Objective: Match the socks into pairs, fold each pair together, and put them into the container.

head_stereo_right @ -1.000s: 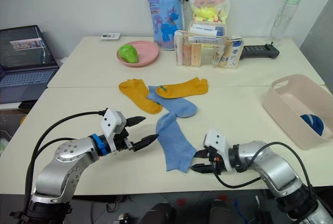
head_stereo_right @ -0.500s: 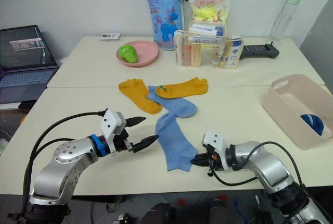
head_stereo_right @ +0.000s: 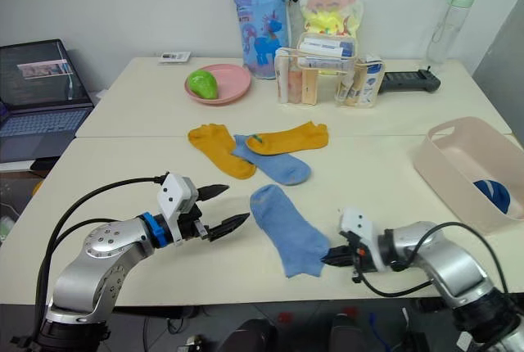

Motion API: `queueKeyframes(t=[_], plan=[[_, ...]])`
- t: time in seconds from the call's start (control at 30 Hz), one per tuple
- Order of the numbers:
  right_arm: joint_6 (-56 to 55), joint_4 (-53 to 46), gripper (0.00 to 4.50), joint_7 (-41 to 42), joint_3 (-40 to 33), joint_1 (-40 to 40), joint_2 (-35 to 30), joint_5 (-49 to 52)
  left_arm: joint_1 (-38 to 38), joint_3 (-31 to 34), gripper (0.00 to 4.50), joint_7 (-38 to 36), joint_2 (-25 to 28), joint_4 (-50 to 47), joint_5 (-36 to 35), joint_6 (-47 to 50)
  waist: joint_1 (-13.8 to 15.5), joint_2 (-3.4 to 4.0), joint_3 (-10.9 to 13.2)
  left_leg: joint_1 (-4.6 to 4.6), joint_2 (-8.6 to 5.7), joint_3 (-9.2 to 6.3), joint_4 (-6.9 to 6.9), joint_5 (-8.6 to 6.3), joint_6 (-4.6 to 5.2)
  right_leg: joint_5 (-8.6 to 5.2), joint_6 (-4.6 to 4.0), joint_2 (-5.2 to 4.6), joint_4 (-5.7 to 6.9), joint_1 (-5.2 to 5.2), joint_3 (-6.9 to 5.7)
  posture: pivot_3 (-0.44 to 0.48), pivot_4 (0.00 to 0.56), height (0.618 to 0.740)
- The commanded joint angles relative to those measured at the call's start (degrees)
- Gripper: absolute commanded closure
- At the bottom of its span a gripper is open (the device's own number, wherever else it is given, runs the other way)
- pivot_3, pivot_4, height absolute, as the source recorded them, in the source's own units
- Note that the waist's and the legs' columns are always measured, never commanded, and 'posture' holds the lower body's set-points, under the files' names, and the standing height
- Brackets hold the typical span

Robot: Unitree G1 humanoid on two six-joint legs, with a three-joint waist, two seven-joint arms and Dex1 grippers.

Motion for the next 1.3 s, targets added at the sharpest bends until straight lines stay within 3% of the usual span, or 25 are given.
queueKeyframes(t=[0.03,0.27,0.5,0.6,0.73,0.9,1.2,1.3], plan=[[-2.5,2.62,4.47,1.73,-1.05,-2.13,-1.81,-1.77,-1.13,-0.39,0.0,0.55,0.38,0.22,0.17,-1.24,-0.02,0.0,0.0,0.0,0.01,0.0,0.0,0.0,0.0,0.0,0.0,0.0,0.0,0.0,0.0,0.0,0.15,0.74],[-8.95,13.27,4.47,2.82,0.35,-9.81,-2.39,-8.76,-5.05,-3.71,0.0,0.29,-0.57,4.29,1.84,-2.98,0.01,-0.01,0.0,0.0,0.0,0.02,0.02,0.0,0.0,0.01,-0.01,0.0,0.01,0.01,-0.01,0.0,0.15,0.74],[-11.43,16.49,4.47,3.24,-0.22,-12.19,-1.69,-10.73,-7.25,-5.86,0.0,-0.26,-1.15,6.73,2.6,-4.32,-0.07,-0.01,0.0,-0.02,0.02,0.04,0.01,0.0,0.0,0.01,-0.01,0.0,-0.02,-0.02,0.01,0.0,0.15,0.74],[-10.85,15.77,3.84,2.8,-2.28,-11.47,-1.91,-9.57,-8.99,-7.54,0.0,0.29,-2.23,9.3,3.93,-5.35,0.11,-0.01,0.0,-0.02,0.02,0.02,0.01,0.0,0.0,0.01,-0.01,-0.01,0.0,-0.02,-0.01,0.0,0.15,0.74],[-8.4,12.35,2.51,2.04,-6.44,-8.65,-3.52,-7.65,-10.6,-9.25,0.0,1.5,-3.47,13.63,6.37,-6.78,0.21,-0.01,0.01,-0.04,-0.01,0.04,0.04,0.0,0.0,0.01,-0.01,-0.01,-0.02,-0.03,0.01,0.0,0.15,0.74],[-3.81,3.82,2.51,0.69,-11.05,-1.35,-4.87,-4.19,-12.23,-8.93,0.0,2.83,-4.79,18.92,6.84,-6.89,0.22,-0.01,0.01,-0.06,0.03,0.03,0.02,0.0,0.0,0.01,-0.01,0.0,0.0,-0.06,0.02,0.0,0.15,0.74],[7.57,-10.82,2.51,-15.45,-16.87,9.07,1.49,-2.91,-12.66,-9.98,0.0,2.82,-6.74,20.97,6.54,-6.62,0.28,-0.01,0.0,-0.05,0.01,0.03,0.03,0.0,0.0,0.01,-0.01,-0.01,0.03,-0.06,0.03,0.0,0.15,0.74],[9.36,-13.89,2.47,-20.88,-17.55,12.97,4.84,-3.64,-12.79,-10.21,0.62,3.29,-6.7,21.97,7.32,-6.98,0.32,-0.01,0.0,-0.05,0.0,0.02,0.03,0.0,0.0,0.01,-0.01,-0.01,0.05,-0.06,0.04,0.0,0.15,0.74]])
